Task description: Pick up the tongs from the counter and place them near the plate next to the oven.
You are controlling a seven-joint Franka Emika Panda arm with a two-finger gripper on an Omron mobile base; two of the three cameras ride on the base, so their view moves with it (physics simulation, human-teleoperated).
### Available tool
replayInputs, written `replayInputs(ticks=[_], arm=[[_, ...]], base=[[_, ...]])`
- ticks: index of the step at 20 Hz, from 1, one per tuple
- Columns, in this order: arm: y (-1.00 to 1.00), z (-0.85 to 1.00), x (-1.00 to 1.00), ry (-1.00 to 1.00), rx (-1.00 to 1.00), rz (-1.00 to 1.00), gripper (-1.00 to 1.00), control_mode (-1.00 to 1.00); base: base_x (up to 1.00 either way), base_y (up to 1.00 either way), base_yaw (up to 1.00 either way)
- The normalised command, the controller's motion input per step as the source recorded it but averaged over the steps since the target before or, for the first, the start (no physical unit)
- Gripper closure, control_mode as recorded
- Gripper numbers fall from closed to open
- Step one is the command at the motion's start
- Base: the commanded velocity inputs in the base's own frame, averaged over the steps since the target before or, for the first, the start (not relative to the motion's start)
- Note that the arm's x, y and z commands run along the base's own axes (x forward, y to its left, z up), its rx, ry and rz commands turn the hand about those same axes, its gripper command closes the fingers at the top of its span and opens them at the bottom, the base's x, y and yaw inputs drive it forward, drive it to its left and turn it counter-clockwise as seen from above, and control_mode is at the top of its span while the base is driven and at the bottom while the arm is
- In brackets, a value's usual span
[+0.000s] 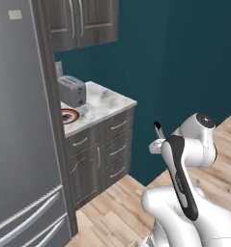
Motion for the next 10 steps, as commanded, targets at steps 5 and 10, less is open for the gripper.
replayInputs(ticks=[5, 10], arm=[[0.0, 0.0, 0.0, 0.0, 0.0, 0.0, 1.0, 1.0], [0.0, 0.0, 0.0, 0.0, 0.0, 0.0, 1.0, 1.0]], base=[[1.0, 0.0, 0.1], [1.0, 0.0, 0.18]])
